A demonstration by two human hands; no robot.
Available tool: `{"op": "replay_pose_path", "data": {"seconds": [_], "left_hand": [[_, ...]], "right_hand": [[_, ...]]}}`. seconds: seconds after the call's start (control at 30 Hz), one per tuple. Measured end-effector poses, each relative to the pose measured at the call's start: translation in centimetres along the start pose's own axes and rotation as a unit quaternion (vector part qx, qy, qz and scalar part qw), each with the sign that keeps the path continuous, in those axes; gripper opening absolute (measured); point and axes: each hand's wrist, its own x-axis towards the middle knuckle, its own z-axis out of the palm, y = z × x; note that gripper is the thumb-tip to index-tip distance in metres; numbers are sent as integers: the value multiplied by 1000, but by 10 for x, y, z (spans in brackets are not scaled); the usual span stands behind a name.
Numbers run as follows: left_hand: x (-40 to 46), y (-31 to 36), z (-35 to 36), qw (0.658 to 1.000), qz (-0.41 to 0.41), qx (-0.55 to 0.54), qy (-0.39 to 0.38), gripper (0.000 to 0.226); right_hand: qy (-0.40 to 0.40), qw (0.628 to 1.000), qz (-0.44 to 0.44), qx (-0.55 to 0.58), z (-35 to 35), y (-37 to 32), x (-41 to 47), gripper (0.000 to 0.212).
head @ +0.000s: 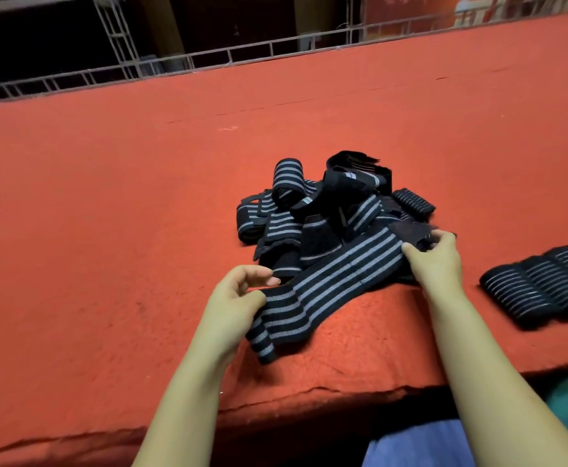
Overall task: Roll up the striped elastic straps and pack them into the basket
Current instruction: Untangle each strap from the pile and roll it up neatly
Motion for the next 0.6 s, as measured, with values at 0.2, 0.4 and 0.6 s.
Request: {"op": "replay_pose_path", "data": {"seconds": [0.2, 0.4, 0.6], "left_hand": [[2, 5, 8, 1000, 0, -5, 2, 42], [4, 9, 18, 999, 8, 30, -11, 42], [4, 15, 29, 999, 16, 42, -16, 39]], "right_hand": [[-24, 996, 12, 83, -2, -2, 9, 55], [-12, 995, -27, 95, -1, -3, 21, 33], [-11, 972, -117, 204, -9, -32, 14, 22]]}}
